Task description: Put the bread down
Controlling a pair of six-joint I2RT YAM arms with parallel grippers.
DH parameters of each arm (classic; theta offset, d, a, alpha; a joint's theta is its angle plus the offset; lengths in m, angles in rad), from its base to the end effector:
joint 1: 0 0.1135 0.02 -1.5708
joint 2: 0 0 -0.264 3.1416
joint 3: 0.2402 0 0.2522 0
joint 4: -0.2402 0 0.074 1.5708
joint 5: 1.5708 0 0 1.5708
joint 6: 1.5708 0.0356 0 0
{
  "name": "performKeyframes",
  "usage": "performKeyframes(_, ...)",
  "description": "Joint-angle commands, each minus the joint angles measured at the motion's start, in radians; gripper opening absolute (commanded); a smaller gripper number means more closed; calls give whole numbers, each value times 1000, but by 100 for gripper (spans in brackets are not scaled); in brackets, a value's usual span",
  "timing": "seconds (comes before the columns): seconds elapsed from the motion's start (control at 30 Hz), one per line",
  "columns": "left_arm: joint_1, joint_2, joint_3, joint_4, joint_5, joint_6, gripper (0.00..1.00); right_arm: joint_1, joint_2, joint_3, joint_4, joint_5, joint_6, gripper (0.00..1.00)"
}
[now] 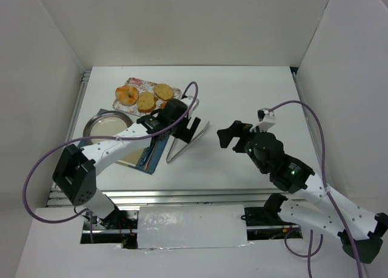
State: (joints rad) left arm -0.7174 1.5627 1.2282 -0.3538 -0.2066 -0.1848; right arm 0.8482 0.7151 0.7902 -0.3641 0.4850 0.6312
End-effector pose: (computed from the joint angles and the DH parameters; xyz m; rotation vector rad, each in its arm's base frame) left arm 0.2708 -0.2266 0.2846 0.4861 2.2009 -0.2535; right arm 0.1193 0.1102 0.3347 0.1379 1.8611 0.5874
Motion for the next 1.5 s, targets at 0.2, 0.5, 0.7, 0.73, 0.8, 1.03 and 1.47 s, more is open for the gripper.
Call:
performKeyframes(0.2,15,5,-111,41,-14,53,99,6,-68,-23,20,23,4,100)
performKeyframes(0.5,21,144,-56,26,-5,61,100,3,-72,-25,20,14,4,100)
performKeyframes(0.7,21,224,10,13,-36,51,100,5,-78,-25,20,7,4,100)
performKeyframes(0.73,21,237,16,13,-36,53,100,5,-80,-25,19,7,2,100)
performKeyframes(0.8,21,244,24,19,-40,53,100,5,-82,-26,19,10,2,100)
performKeyframes(1.03,19,287,73,6,-83,48,100,6,-80,-26,21,12,4,100)
performKeyframes(1.47,38,313,62,38,-28,44,99,5,-100,-29,14,15,4,100)
